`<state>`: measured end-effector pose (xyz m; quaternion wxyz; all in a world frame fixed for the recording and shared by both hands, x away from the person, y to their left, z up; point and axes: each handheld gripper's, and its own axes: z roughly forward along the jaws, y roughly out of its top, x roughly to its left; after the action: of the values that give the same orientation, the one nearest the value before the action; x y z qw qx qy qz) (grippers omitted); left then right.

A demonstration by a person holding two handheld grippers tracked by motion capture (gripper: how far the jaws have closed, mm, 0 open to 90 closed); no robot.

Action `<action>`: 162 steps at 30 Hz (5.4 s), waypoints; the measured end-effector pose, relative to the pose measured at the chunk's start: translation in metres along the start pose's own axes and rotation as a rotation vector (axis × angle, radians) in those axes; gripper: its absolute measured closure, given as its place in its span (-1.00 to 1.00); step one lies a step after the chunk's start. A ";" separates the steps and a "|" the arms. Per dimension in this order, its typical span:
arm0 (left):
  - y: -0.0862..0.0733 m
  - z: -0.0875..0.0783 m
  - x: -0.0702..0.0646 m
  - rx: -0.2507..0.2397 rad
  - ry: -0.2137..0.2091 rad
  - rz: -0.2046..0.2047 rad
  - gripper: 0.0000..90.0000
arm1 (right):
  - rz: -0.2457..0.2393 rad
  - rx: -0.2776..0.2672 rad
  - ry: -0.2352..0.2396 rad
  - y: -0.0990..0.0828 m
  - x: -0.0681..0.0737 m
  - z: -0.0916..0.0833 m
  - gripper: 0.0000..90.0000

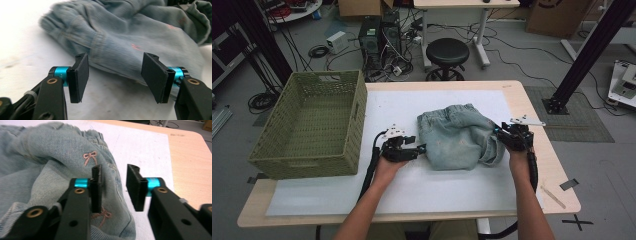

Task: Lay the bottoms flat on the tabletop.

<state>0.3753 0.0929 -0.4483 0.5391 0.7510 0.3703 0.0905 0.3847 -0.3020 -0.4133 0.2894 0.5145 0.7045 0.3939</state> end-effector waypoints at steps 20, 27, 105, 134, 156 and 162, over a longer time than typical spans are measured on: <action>0.012 0.024 -0.027 0.056 0.121 0.076 0.91 | -0.081 -0.014 0.184 0.000 0.011 -0.021 0.24; 0.028 -0.009 0.001 -0.054 0.201 0.019 0.92 | -0.120 0.025 0.254 -0.012 0.020 -0.026 0.36; 0.001 -0.031 0.009 -0.080 -0.099 0.014 0.00 | -0.090 0.030 -0.070 0.011 0.036 0.013 0.80; -0.012 -0.002 -0.034 0.155 0.132 0.131 0.45 | -0.132 -0.088 0.326 -0.056 0.072 -0.057 -0.56; 0.009 -0.027 -0.016 -0.134 0.163 0.054 0.86 | -0.284 -0.022 0.438 -0.040 0.126 -0.027 -0.14; 0.009 -0.029 -0.014 -0.126 0.165 0.049 0.86 | -0.411 0.120 0.330 -0.030 0.141 0.006 0.25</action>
<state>0.3540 0.1041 -0.4250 0.5506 0.7145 0.3885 0.1882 0.3317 -0.1711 -0.4424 0.2136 0.3058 0.8540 0.3627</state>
